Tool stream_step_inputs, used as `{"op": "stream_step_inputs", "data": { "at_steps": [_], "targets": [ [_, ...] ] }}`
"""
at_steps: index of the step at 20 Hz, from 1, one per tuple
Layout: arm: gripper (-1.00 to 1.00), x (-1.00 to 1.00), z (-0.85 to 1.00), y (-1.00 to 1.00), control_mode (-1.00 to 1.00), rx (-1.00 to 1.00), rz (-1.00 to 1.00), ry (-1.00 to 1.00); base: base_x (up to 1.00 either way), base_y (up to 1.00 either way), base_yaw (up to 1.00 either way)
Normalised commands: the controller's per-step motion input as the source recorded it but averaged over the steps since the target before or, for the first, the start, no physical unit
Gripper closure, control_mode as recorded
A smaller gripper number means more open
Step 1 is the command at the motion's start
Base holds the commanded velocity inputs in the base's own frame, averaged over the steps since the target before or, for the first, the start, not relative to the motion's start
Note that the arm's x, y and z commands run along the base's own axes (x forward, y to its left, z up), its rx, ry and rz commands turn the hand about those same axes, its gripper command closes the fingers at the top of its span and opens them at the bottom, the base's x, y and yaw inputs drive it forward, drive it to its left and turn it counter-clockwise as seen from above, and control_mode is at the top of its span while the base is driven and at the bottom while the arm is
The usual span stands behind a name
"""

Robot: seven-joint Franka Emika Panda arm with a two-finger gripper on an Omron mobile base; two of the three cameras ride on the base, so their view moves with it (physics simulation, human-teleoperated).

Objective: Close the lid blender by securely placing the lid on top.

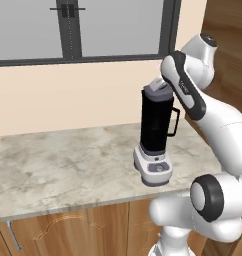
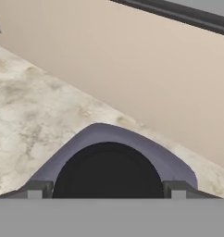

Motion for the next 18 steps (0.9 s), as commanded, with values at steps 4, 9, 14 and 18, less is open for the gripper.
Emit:
{"op": "stream_step_inputs", "data": {
  "at_steps": [4,9,14,18],
  "targets": [
    [1.0,0.0,-0.46,0.0,-1.0,0.1,0.01,-0.1,0.0,0.0,0.0],
    [1.0,0.0,-0.33,0.0,-1.0,0.09,0.0,0.03,0.0,0.0,0.0],
    [1.0,0.01,-0.08,-0.08,-1.0,0.06,0.0,0.23,0.0,0.0,0.0],
    [1.0,0.0,-0.38,-0.08,-1.0,0.03,0.0,0.25,0.0,0.0,0.0]
  ]
}}
